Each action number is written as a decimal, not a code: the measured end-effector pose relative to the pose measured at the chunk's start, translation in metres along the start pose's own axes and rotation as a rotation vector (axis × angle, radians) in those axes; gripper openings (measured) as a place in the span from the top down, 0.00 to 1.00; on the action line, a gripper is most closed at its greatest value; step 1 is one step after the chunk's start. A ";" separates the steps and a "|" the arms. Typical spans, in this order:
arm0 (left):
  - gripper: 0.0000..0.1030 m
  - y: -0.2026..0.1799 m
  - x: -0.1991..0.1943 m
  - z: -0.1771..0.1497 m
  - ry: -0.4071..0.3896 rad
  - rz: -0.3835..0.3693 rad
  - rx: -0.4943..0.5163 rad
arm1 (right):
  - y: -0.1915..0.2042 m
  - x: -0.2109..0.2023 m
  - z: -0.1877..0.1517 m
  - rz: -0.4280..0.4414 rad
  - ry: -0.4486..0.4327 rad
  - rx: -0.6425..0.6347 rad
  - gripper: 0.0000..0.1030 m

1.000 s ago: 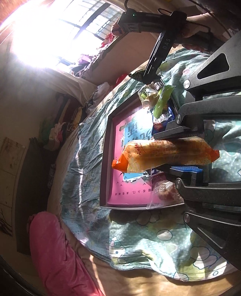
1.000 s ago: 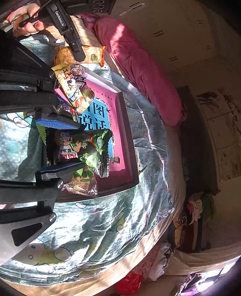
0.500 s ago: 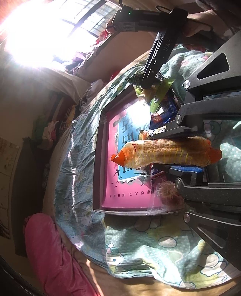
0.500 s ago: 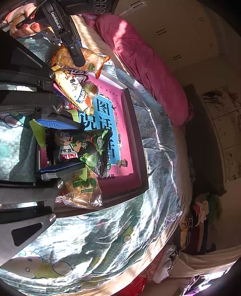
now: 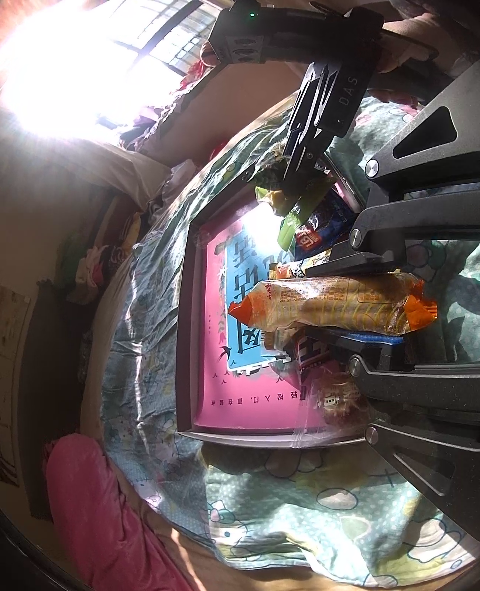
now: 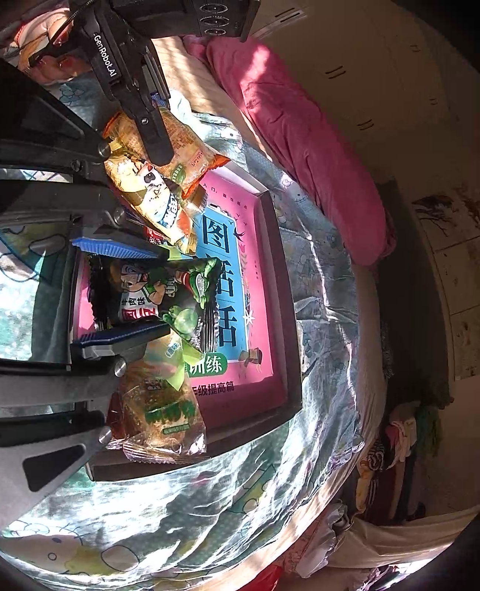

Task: Organize snacks
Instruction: 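Release the bread bag with the left tool while the right releases the pea bag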

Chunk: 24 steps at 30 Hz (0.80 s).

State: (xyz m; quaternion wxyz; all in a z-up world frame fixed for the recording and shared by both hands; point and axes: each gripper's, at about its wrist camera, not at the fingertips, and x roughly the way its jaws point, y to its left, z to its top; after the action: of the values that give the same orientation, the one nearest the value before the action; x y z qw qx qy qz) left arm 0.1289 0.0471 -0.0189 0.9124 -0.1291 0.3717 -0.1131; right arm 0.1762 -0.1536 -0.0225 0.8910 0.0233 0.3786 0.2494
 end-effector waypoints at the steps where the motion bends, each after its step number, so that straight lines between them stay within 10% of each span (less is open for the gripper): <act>1: 0.77 0.000 0.000 0.000 0.001 -0.001 0.001 | 0.002 0.001 0.000 0.002 0.001 -0.005 0.68; 24: 0.74 0.000 0.003 0.001 0.014 0.006 0.006 | -0.008 -0.011 0.001 -0.064 -0.011 0.031 0.56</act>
State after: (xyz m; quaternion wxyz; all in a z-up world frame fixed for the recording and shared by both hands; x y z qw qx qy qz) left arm 0.1316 0.0461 -0.0205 0.9105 -0.1242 0.3781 -0.1124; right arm 0.1738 -0.1653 -0.0170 0.9002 0.0264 0.3780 0.2147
